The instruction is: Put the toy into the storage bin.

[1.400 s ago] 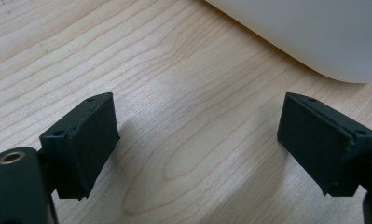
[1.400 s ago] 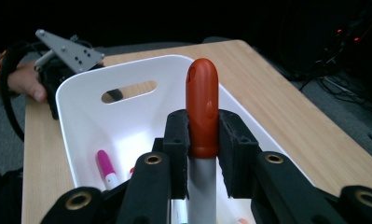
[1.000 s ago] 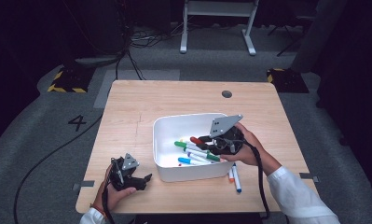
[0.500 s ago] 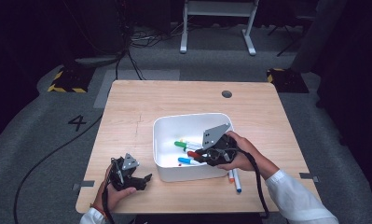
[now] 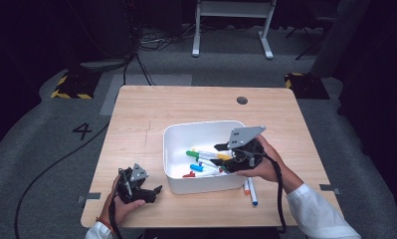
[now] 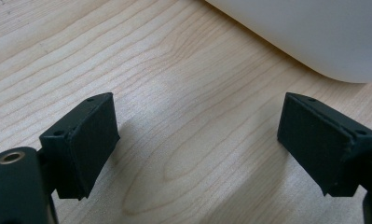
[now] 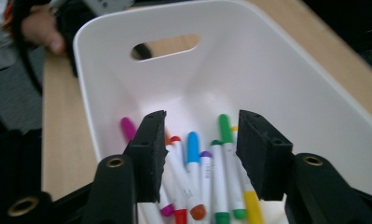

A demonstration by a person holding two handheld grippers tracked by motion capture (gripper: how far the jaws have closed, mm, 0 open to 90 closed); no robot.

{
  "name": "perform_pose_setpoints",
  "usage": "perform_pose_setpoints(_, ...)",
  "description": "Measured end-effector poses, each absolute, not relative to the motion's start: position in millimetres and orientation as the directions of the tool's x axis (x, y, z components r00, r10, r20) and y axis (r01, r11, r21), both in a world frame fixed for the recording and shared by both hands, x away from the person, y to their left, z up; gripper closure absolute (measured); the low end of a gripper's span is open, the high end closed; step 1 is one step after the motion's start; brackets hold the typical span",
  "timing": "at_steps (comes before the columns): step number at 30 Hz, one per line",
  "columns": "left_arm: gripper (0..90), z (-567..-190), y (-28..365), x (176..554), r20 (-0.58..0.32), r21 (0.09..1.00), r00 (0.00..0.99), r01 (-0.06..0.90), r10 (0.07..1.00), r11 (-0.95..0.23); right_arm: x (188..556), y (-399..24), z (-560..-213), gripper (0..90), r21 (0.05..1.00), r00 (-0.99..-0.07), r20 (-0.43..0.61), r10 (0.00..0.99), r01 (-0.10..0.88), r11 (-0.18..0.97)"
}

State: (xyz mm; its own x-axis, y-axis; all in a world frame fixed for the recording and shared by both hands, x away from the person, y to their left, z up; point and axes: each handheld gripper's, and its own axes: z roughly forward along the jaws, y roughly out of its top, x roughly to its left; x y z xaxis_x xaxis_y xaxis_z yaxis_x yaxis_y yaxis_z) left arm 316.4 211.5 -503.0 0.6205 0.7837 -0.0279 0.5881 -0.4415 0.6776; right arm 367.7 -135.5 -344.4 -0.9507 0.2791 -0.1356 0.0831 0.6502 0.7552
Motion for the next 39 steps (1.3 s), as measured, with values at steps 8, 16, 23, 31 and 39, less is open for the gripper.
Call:
perform_pose_setpoints(8,12.5,-503,212,316,-0.028,0.677,0.621,0.588,0.783,-0.442,359,-196,-330,41.7,0.844,-0.882,-0.168,0.440,0.102,0.527)
perform_pose_setpoints(16,12.5,-503,212,316,-0.028,0.677,0.621,0.588,0.783,-0.442,347,-255,-342,33.8,0.876,-0.796,-0.143,0.588,0.174,0.449)
perform_pose_setpoints(23,12.4,-503,212,316,-0.028,0.677,0.621,0.588,0.783,-0.442,345,-277,-391,33.8,0.850,-0.762,-0.097,0.641,0.272,0.452)
perform_pose_setpoints(31,12.5,-503,212,316,-0.028,0.677,0.621,0.588,0.783,-0.442,344,-259,-456,33.6,0.768,-0.775,-0.072,0.628,0.358,0.530)
perform_pose_setpoints(39,12.5,-503,212,316,-0.028,0.677,0.621,0.588,0.783,-0.442,346,-254,-474,33.1,0.752,-0.778,-0.034,0.627,0.393,0.529)
